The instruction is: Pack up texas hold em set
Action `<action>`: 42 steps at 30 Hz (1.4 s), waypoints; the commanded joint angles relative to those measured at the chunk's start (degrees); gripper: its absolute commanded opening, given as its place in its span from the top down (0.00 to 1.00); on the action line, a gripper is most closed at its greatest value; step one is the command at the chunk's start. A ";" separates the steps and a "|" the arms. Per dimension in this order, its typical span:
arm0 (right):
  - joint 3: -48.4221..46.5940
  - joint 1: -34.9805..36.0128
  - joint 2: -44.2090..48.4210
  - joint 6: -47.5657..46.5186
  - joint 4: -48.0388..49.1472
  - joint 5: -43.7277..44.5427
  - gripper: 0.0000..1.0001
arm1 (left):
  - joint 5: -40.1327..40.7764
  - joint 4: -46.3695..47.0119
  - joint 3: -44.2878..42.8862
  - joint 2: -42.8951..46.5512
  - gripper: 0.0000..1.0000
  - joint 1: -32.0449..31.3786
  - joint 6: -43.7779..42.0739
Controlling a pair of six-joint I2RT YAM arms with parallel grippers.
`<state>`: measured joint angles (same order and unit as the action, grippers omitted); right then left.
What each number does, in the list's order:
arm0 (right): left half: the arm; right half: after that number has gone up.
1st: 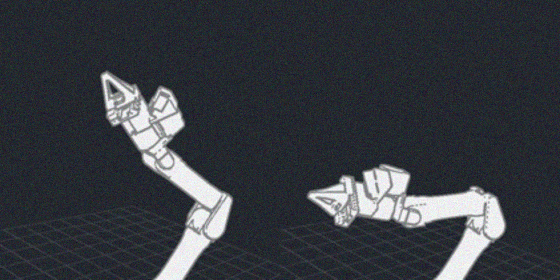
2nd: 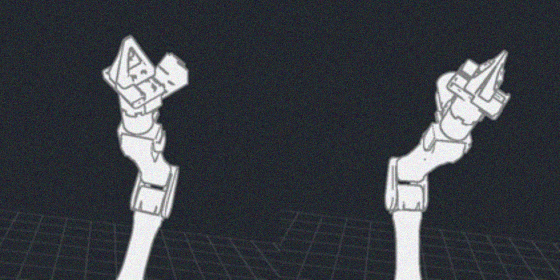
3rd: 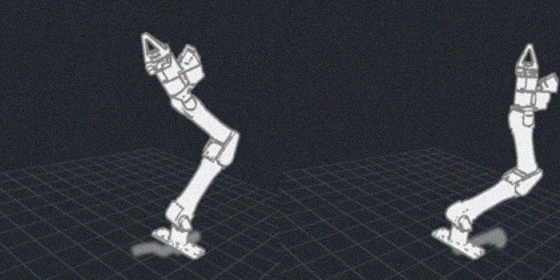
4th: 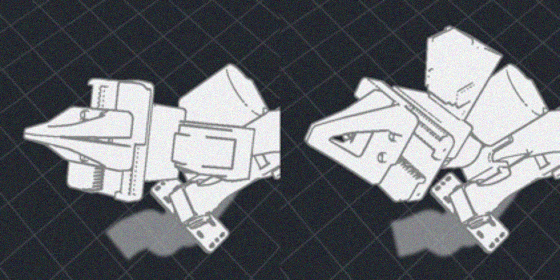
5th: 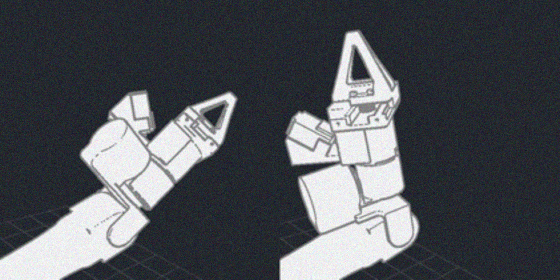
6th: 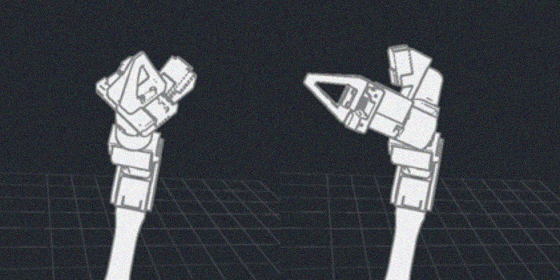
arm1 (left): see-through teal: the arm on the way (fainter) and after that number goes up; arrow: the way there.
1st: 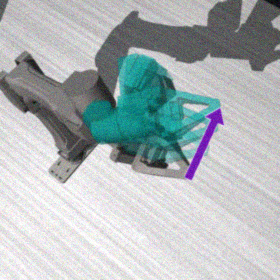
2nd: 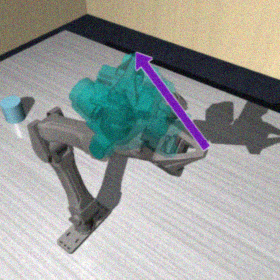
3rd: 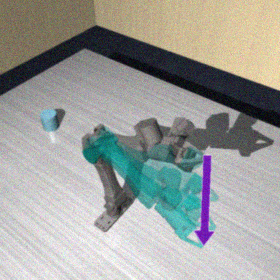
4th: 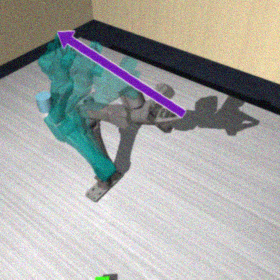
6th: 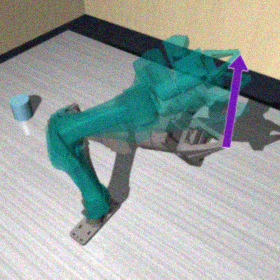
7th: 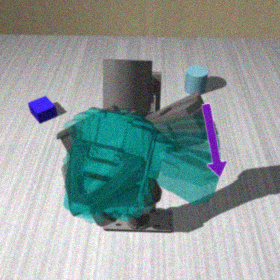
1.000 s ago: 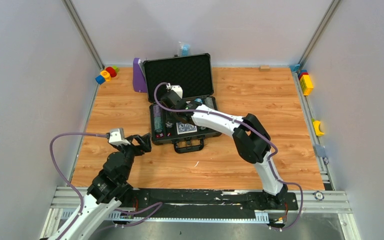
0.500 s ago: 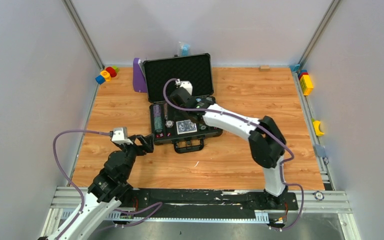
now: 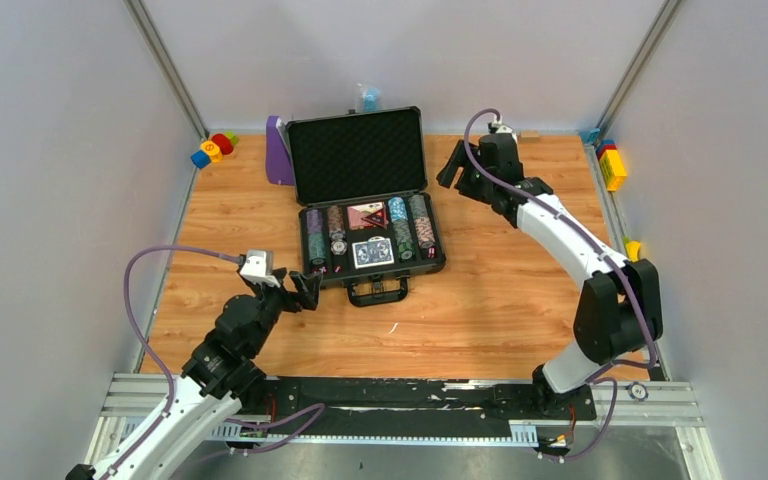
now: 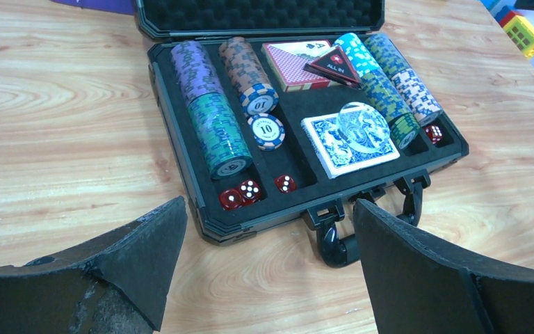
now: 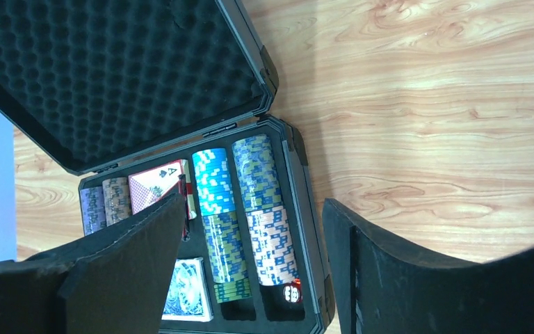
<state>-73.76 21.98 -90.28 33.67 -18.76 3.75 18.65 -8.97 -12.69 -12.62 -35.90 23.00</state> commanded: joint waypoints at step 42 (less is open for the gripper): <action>-60.99 -14.87 -64.49 11.15 15.25 -62.52 1.00 | -4.15 2.52 1.16 3.74 0.00 0.30 -2.74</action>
<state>-130.93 6.44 -154.85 44.95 -10.11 -47.18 15.42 -8.71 -11.73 -9.08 -35.90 21.50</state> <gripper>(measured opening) 0.010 0.997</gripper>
